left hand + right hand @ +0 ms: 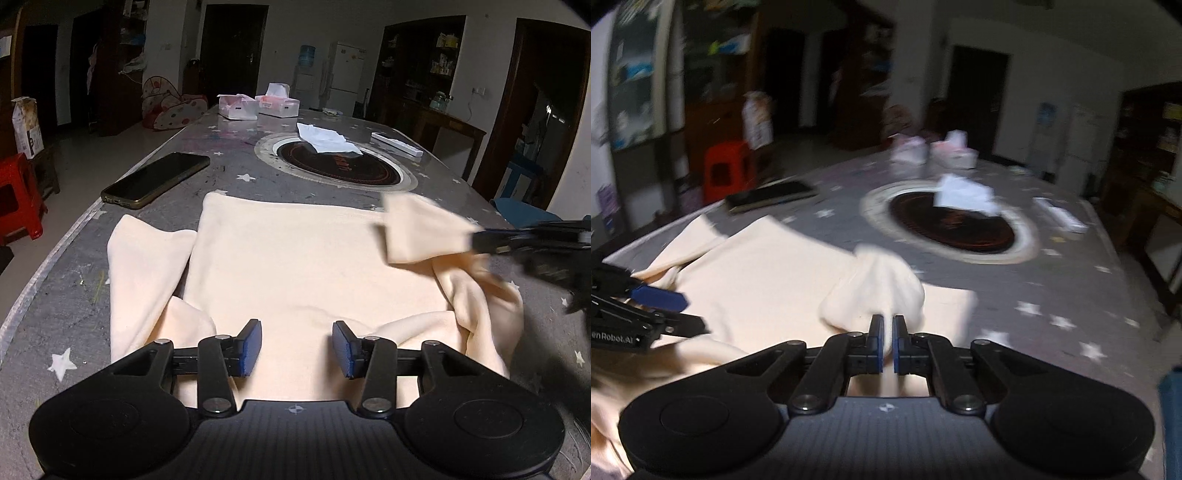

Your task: Fold clothes

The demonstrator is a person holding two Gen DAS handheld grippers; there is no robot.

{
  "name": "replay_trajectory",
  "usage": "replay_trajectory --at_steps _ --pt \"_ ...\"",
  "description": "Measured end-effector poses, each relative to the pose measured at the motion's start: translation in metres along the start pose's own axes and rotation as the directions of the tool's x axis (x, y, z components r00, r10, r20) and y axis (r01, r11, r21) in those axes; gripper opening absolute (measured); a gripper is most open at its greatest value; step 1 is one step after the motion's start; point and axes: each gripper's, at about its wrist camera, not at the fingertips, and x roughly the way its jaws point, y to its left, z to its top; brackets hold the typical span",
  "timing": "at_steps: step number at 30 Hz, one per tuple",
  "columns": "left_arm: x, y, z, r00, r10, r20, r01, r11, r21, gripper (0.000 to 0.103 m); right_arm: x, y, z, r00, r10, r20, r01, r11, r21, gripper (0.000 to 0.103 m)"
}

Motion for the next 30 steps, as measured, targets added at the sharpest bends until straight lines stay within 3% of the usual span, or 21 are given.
replay_trajectory --at_steps 6,10,18,20,23,24,26,30 --pt "0.0 -0.004 0.0 1.0 0.005 0.001 -0.005 1.0 0.013 0.052 -0.052 -0.051 -0.035 0.992 -0.123 0.024 0.119 0.984 0.134 0.004" --pt "0.0 -0.007 -0.001 1.0 0.005 -0.001 -0.005 1.0 0.028 0.056 -0.081 -0.074 -0.067 0.98 -0.201 -0.017 0.2 0.958 0.207 0.004" --pt "0.002 -0.013 -0.002 1.0 0.015 -0.004 -0.015 0.998 0.065 0.061 -0.103 -0.114 -0.126 0.936 -0.306 -0.172 0.349 0.865 0.362 0.008" --pt "0.003 -0.015 -0.002 1.0 0.018 -0.005 -0.018 0.997 0.072 0.063 -0.111 -0.122 -0.13 0.936 -0.309 -0.165 0.35 0.845 0.405 0.009" --pt "0.004 -0.019 -0.003 1.0 0.022 -0.004 -0.022 0.996 0.083 0.067 -0.115 -0.117 -0.12 0.952 -0.285 -0.113 0.306 0.876 0.373 0.012" --pt "0.004 -0.02 -0.004 1.0 0.025 -0.003 -0.024 0.996 0.086 0.069 -0.114 -0.113 -0.114 0.958 -0.273 -0.093 0.288 0.89 0.353 0.016" --pt "0.004 -0.021 -0.004 1.0 0.028 -0.002 -0.028 0.996 0.087 0.07 -0.104 -0.102 -0.104 0.971 -0.23 -0.07 0.24 0.919 0.313 0.036" --pt "0.004 -0.021 -0.005 1.0 0.029 -0.003 -0.029 0.996 0.088 0.071 -0.078 -0.08 -0.089 0.982 -0.181 -0.053 0.188 0.96 0.208 0.043"
